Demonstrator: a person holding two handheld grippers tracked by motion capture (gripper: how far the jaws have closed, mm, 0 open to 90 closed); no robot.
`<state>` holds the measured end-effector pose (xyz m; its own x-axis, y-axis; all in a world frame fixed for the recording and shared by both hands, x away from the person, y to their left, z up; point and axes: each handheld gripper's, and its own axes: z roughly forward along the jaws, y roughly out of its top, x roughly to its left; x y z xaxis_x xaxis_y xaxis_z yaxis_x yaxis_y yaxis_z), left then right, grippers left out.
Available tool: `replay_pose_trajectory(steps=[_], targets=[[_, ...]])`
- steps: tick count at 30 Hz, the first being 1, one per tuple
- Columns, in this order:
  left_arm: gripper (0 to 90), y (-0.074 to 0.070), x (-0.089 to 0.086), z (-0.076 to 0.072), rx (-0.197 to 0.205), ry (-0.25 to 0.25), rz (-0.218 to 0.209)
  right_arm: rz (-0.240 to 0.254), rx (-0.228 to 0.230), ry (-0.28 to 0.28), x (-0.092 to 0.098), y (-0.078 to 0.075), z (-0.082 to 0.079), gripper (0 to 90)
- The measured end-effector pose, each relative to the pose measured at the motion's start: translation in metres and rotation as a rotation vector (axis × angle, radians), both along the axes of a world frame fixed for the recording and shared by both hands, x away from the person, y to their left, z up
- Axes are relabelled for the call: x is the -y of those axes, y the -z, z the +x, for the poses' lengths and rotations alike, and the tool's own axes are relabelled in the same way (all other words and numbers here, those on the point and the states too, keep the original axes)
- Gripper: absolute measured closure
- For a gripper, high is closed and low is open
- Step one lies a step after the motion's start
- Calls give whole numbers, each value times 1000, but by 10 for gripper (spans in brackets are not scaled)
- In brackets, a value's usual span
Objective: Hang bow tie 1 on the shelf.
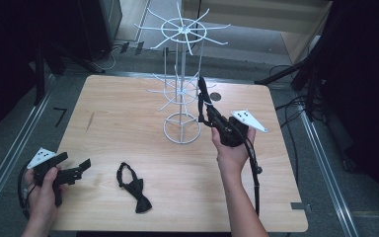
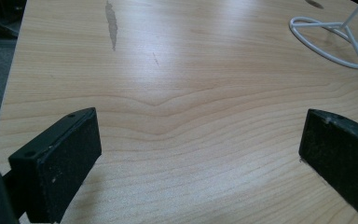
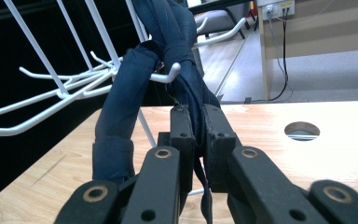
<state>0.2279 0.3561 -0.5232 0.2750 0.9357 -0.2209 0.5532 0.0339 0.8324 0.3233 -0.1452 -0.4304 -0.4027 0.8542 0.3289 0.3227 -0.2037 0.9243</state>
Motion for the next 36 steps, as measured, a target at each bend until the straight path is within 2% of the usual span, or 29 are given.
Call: replay_pose_trajectory(steps=[22,30,36], targets=[[0,0,0,0,-1,0,-4,-18,-25,-7,-11,16,5,835],[0,0,-1,0,-2,-1,-4,-14,-36,-28,-11,19,4,776],[0,0,-1,0,-2,-1,-5,-4,-50,-38,-9,24,3,695]])
